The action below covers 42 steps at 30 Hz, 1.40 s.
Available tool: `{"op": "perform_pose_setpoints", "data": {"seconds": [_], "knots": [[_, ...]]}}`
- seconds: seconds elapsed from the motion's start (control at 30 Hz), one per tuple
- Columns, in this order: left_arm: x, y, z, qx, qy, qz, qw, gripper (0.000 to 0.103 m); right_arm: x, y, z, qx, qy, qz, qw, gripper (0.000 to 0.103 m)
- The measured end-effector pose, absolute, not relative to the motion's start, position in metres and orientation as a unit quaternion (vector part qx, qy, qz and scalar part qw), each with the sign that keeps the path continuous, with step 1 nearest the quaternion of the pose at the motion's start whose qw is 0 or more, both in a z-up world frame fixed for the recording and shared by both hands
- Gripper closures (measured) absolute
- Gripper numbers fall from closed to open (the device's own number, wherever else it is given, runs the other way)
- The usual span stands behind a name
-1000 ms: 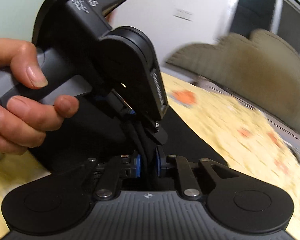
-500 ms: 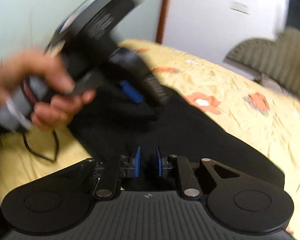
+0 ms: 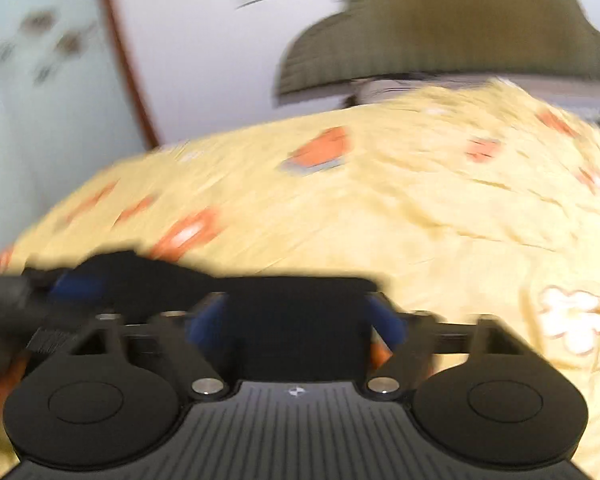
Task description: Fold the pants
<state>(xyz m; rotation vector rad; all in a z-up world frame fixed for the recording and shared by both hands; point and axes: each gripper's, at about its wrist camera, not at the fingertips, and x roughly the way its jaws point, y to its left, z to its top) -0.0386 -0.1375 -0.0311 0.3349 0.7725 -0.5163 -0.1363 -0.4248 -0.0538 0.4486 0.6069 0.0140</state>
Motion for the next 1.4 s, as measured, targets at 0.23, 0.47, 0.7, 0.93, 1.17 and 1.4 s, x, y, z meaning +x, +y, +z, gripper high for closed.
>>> {"op": "perform_pose_setpoints", "data": {"seconds": [0.23,0.47,0.7,0.93,1.17,1.4], "knots": [[-0.066,-0.164,-0.044,0.229,0.332,-0.250,0.880,0.013,-0.101,-0.476,-0.100,0.403,0.302,0.146,0.852,0.021],[-0.063,-0.180,-0.046,0.242,0.322,-0.242,0.882,0.011,-0.088,-0.472,-0.097,0.368,0.307,0.111,0.871,0.092],[-0.049,-0.207,-0.053,0.233,0.325,-0.246,0.883,0.004,-0.096,-0.474,-0.062,0.233,0.285,0.012,0.930,0.098],[-0.050,-0.180,-0.038,0.196,0.338,-0.240,0.889,0.004,-0.130,-0.455,-0.055,0.226,0.278,0.024,0.933,0.097],[-0.032,-0.115,-0.015,0.131,0.370,-0.184,0.901,0.003,-0.132,-0.398,-0.070,0.154,0.356,0.023,0.921,0.095],[-0.025,0.007,0.013,0.070,0.358,-0.048,0.930,0.002,-0.129,-0.249,-0.007,-0.011,0.270,0.098,0.958,0.080]]}}
